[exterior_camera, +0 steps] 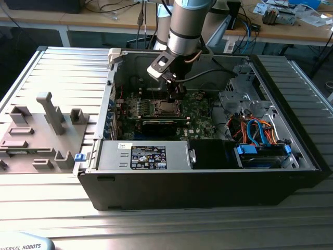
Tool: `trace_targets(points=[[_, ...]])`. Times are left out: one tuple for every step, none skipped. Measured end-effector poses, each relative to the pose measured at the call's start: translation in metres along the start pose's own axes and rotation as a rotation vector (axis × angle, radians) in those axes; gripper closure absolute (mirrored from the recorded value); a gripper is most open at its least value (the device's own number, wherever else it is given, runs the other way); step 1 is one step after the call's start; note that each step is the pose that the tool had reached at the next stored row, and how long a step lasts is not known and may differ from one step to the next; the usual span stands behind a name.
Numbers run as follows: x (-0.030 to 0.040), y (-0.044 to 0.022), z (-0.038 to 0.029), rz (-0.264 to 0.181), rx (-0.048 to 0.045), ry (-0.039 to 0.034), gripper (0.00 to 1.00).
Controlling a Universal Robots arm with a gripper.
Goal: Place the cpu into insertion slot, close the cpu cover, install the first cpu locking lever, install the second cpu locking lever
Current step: 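Install the first cpu locking lever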
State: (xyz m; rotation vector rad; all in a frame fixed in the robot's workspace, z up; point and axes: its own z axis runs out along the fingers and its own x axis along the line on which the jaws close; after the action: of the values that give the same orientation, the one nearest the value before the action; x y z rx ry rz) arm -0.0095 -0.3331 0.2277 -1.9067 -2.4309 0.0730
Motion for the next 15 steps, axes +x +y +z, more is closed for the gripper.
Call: trace_targets(points=[[0.0000, 0.0000, 0.0000, -0.004, 0.0001, -0.0003, 0.89], [0.0000, 0.0000, 0.0000, -0.009, 0.0001, -0.0007, 0.89], [0.0000, 0.0000, 0.0000, -0.014, 0.0001, -0.0010, 0.89], [0.0000, 0.0000, 0.0000, -0.018, 0.0002, -0.0013, 0.89], [0.0000, 0.0000, 0.0000, -0.020, 0.0003, -0.0014, 0.89], [0.0000, 0.0000, 0.0000, -0.024, 0.0003, -0.0017, 0.89], [0.0000, 0.0000, 0.0000, -0.044, 0.0005, -0.0030, 0.89], [0.0000, 0.0000, 0.0000, -0.069, 0.0008, -0.0048, 0.89], [0.0000, 0.0000, 0.0000, -0.077, 0.0009, -0.0054, 0.89], [0.0000, 0.0000, 0.0000, -0.081, 0.0009, -0.0056, 0.89], [0.0000, 0.0000, 0.0000, -0.083, 0.0009, -0.0057, 0.89], [0.0000, 0.0000, 0.0000, -0.085, 0.0010, -0.0059, 0.89], [0.0000, 0.0000, 0.0000, -0.091, 0.0010, -0.0062, 0.89], [0.0000, 0.0000, 0.0000, -0.094, 0.0011, -0.0065, 0.89], [0.0000, 0.0000, 0.0000, -0.096, 0.0011, -0.0067, 0.89]])
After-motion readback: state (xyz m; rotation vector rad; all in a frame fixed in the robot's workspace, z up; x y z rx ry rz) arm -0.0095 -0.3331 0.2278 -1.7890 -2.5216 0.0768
